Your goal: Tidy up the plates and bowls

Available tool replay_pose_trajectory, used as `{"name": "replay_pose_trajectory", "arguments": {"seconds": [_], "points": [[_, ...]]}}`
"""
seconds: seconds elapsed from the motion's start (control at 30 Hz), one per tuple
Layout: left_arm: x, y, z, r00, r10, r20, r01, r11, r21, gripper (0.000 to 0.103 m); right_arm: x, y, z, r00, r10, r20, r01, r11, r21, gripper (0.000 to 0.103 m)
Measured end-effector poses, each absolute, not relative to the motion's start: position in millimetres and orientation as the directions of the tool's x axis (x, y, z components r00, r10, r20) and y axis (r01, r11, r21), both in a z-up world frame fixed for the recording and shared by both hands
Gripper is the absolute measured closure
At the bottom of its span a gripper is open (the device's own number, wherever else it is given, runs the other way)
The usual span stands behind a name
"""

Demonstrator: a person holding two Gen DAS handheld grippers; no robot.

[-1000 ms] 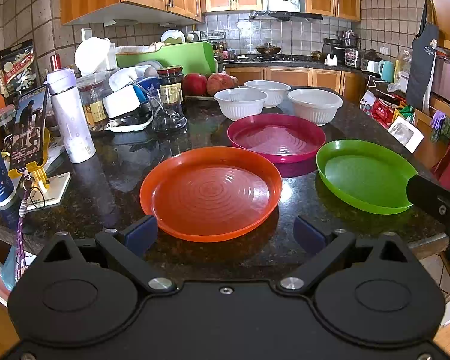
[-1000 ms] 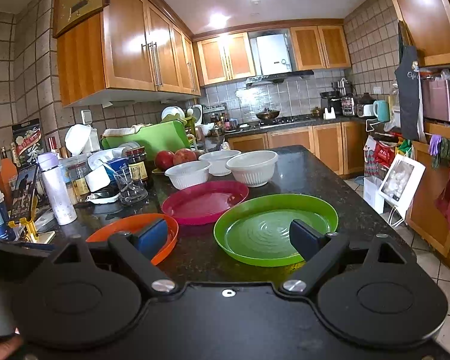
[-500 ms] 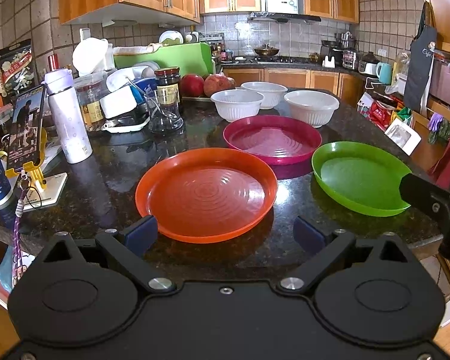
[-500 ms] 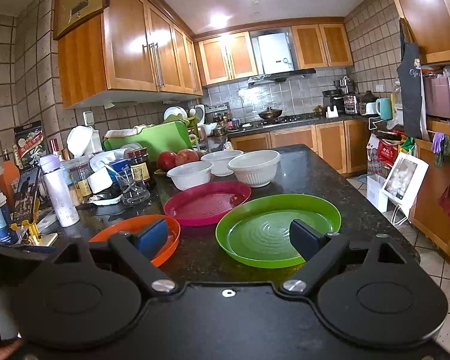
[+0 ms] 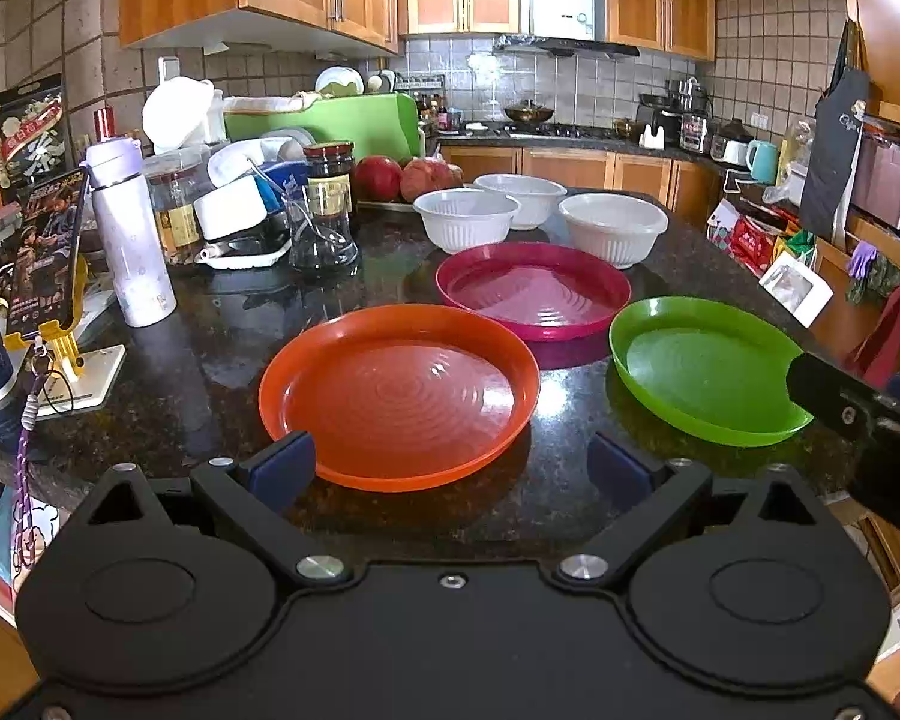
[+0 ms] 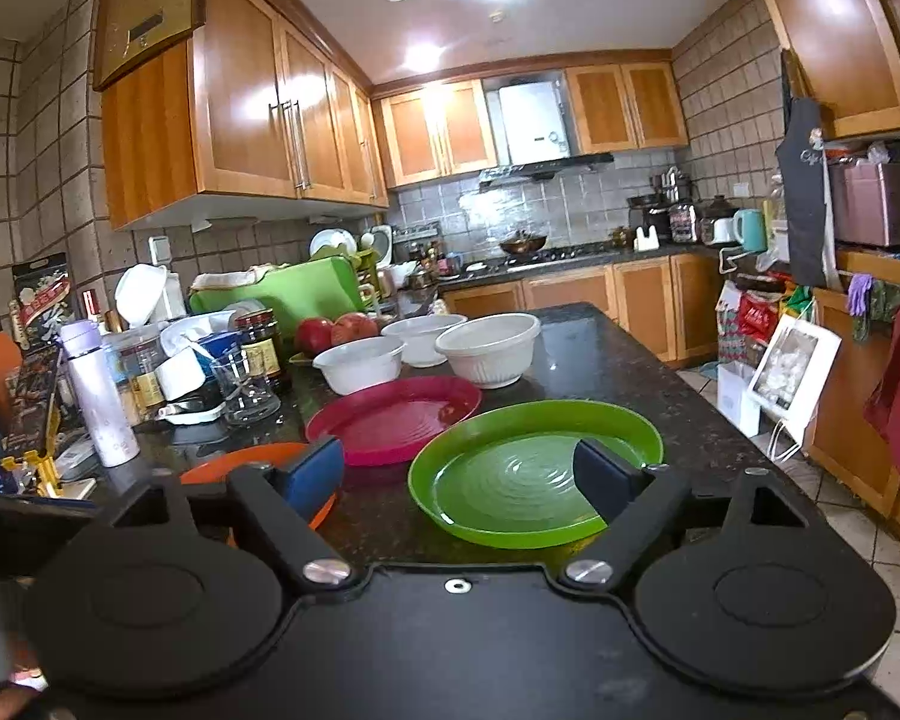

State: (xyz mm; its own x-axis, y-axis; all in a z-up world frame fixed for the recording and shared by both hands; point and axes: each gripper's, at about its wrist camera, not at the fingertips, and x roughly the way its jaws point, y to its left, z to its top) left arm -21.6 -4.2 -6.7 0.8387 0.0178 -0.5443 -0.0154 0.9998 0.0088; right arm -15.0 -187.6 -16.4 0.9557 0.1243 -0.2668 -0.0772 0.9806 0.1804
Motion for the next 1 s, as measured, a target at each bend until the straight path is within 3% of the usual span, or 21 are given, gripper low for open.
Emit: {"name": "replay_pose_trajectory", "arguments": {"seconds": [0.63, 1.0], "points": [[-28, -16, -2, 0.864, 0.081, -0.498, -0.064, 0.997, 0.05, 0.006, -10, -200, -13, 0.972, 0.141, -0.187, -0.087, 0.959, 0.271, 0.019], [-26, -16, 0, 0.842, 0.097, -0.531, -0.076, 0.995, 0.062, 0.006, -6, -197, -7, 0.978, 0.166, -0.122, -0.138, 0.967, 0.215, 0.019]]}}
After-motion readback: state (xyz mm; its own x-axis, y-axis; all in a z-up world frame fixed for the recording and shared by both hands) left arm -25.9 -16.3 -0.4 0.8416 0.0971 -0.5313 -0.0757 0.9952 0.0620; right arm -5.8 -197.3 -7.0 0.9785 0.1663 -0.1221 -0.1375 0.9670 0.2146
